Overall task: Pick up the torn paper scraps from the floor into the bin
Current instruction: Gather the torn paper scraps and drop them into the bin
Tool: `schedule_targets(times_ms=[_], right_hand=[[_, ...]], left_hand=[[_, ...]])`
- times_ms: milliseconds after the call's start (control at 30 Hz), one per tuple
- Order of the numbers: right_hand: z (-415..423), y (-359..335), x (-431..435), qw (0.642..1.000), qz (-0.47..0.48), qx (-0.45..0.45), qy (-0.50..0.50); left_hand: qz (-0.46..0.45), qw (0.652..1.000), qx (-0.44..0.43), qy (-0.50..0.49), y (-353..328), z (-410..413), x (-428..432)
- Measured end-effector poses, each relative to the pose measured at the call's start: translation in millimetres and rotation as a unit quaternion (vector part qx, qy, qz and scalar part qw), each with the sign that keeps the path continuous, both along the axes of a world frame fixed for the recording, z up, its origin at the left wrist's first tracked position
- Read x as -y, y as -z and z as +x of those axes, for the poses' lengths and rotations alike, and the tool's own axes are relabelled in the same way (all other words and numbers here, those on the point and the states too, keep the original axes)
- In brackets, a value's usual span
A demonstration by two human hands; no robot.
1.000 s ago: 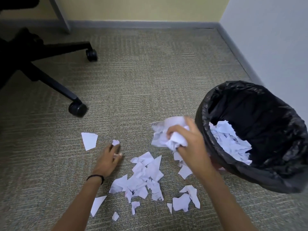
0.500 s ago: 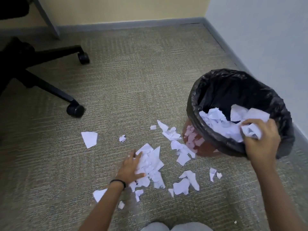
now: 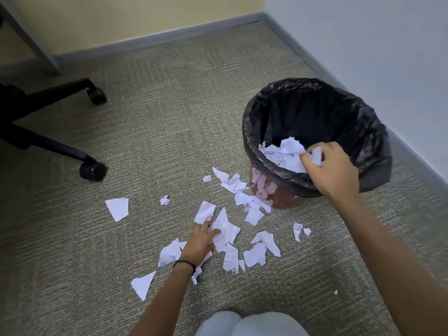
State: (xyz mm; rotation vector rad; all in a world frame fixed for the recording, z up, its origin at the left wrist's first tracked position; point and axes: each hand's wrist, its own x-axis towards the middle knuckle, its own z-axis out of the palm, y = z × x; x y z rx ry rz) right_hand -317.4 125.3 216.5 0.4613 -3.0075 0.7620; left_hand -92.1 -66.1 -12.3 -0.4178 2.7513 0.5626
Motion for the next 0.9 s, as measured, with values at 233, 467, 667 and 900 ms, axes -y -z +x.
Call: schedule_targets(times_ms=[233, 467, 667, 900], right_hand=[[-3.4, 5.5, -2.5, 0.999, -0.010, -0.032, -0.011], [-3.2, 7.5, -4.0, 0.997, -0.016, -0.076, -0.007], [-2.9, 6.9, -4.4, 0.998, -0.018, -0.068, 0.005], [-3.5, 6.8, -4.0, 0.998, -0.003, -0.064, 0.005]], left_hand=[[0.008, 0.994, -0.108, -0.031, -10.7, -0.8, -1.6], [0.042, 0.903, -0.407, -0.132, -137.1, -53.9, 5.0], [0.010, 0.836, -0.545, -0.056, -248.6, -128.2, -7.2], [-0.064, 0.886, -0.453, 0.080, -255.9, -186.9, -38.4]])
